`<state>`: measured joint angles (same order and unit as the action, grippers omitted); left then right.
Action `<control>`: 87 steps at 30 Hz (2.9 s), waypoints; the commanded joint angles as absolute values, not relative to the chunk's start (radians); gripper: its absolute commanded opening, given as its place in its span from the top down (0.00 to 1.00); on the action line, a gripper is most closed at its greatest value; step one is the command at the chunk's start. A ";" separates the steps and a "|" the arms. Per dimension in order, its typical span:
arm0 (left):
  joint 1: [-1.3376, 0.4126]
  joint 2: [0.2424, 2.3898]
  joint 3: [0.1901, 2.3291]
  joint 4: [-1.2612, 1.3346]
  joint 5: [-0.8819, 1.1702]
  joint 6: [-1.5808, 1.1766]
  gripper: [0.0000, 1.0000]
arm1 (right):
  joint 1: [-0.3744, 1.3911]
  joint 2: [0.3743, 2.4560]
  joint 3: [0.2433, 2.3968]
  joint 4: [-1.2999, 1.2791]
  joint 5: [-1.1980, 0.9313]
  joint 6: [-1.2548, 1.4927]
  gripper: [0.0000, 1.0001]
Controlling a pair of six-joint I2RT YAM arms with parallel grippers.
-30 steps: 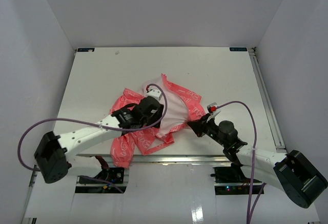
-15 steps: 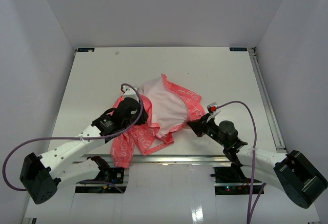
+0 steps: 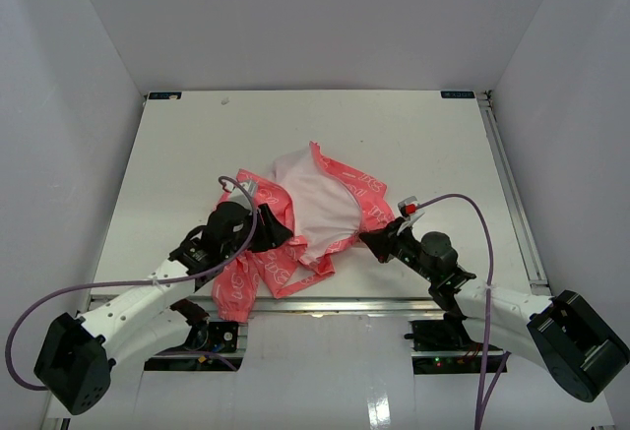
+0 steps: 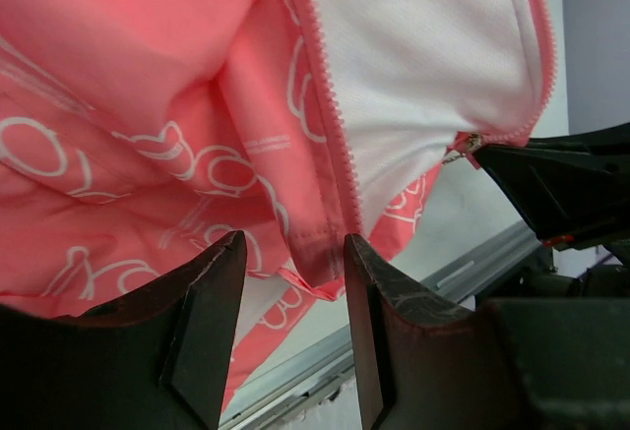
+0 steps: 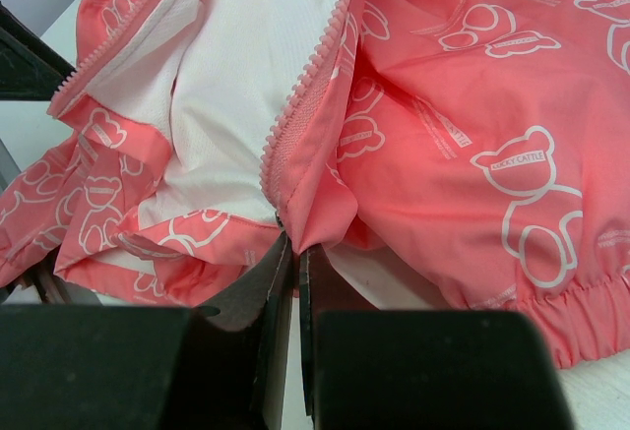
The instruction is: Zip up the jacket
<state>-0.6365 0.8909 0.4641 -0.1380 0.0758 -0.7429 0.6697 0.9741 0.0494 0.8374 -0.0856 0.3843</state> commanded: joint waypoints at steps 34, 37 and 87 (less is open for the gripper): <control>-0.634 1.044 0.405 0.190 0.200 -0.792 0.71 | 0.673 0.968 0.025 0.893 -0.079 0.371 0.92; -0.635 1.040 0.405 0.182 0.192 -0.792 0.72 | 0.673 0.968 0.025 0.893 -0.078 0.371 0.92; -0.645 0.945 0.183 0.790 0.293 -0.579 1.00 | 0.731 1.205 0.264 1.173 -0.542 0.512 0.92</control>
